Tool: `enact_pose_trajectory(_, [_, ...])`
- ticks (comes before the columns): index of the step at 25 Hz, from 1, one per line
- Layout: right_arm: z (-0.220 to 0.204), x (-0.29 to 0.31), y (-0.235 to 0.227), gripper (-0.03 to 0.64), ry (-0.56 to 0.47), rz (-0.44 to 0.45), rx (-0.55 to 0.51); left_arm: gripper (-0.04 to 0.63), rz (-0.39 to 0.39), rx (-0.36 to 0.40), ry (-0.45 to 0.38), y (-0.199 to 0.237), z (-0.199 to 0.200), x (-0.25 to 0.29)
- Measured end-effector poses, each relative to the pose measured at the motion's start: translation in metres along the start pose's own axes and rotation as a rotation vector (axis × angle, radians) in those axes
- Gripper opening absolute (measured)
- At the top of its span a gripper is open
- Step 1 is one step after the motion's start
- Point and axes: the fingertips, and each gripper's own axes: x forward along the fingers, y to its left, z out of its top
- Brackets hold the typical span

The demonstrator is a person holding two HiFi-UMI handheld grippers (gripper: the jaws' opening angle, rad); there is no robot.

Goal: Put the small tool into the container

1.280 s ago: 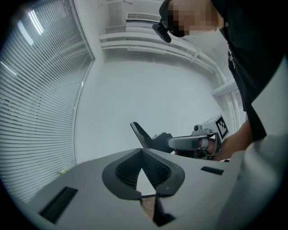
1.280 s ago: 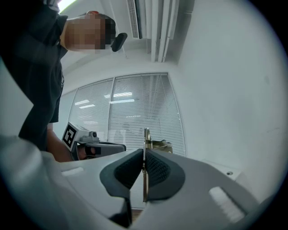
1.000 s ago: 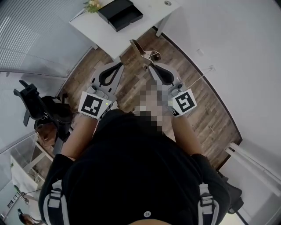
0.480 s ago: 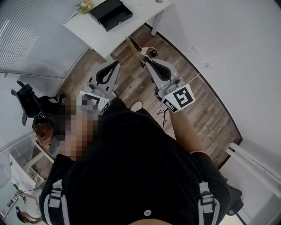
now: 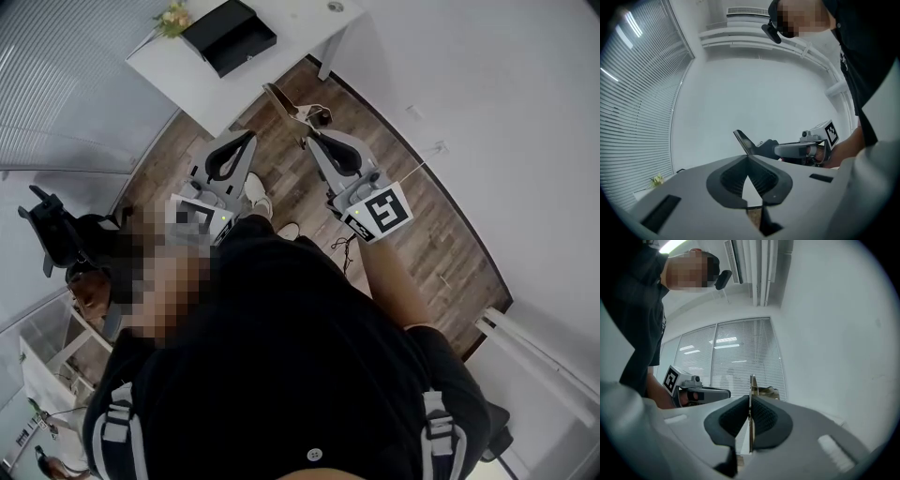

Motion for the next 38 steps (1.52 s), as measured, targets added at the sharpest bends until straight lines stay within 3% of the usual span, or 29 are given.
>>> enact_pose_trajectory(7, [-0.004,0.05,-0.04,0.025,0.027,0.006,0.001,0.004,-0.003,-0.005,-0.012,0.051,0.006,0.038])
enact_pose_trajectory(20, [-0.02,0.188,-0.086,0.025,0.106,0.05,-0.044,0.005,0.045,-0.055,-0.02,0.197,-0.008,0.078])
enact_pose_trajectory(27, [-0.031,0.229,-0.099,0.025,0.132,0.063,-0.03,0.005,0.022,-0.069,-0.029,0.237,-0.012,0.088])
enact_pose_trajectory(32, [-0.044,0.254,-0.116,0.025,0.155,0.096,-0.02,0.003,0.057,-0.084,-0.014,0.259,-0.019,0.098])
enact_pose_trajectory(38, [-0.06,0.281,-0.141,0.025,0.175,0.186,-0.01,0.003,0.167,-0.069,0.018,0.28,-0.029,0.109])
